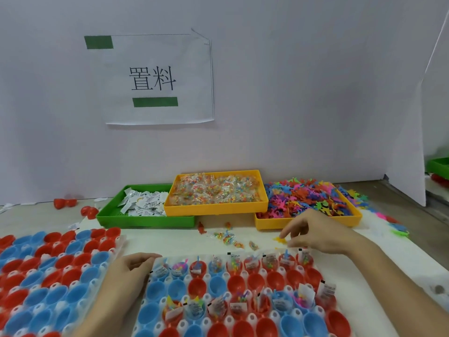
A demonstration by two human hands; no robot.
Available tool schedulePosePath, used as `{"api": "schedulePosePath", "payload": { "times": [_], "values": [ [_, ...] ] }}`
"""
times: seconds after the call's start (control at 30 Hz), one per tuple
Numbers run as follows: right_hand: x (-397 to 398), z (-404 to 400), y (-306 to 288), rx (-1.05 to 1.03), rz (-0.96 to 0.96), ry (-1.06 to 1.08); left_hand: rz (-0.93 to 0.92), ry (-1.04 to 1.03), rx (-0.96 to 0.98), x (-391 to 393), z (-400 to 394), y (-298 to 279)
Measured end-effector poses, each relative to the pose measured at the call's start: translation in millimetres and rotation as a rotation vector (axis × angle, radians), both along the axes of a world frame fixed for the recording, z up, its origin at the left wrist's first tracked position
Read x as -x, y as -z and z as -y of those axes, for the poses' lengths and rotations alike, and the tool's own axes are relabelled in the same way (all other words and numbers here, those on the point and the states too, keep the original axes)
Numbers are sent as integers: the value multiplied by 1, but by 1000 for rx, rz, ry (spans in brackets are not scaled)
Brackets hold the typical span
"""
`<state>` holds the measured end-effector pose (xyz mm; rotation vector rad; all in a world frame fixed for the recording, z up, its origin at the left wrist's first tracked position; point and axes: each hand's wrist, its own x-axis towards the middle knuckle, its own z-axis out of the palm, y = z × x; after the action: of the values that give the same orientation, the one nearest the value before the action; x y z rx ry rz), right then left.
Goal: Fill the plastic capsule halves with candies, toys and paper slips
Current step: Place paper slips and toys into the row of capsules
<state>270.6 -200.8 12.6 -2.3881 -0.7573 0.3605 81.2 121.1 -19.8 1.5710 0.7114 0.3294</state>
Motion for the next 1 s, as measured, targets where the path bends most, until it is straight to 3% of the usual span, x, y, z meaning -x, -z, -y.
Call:
{"api": "schedulePosePath", "payload": {
  "times": [0.4,0.57,0.87,1.0],
  "values": [
    [-15,-9,6,148,9,-34,-49,82,-1,0,-3,-8],
    [-15,-10,8,99,68,-19,-50,90,-31,0,1,-12],
    [-10,-3,-9,65,-123,-103,-93,181,-147,0,-7,-5],
    [-10,-4,-7,132,-121,-132,-113,212,-201,0,-7,-7]
  ]
}}
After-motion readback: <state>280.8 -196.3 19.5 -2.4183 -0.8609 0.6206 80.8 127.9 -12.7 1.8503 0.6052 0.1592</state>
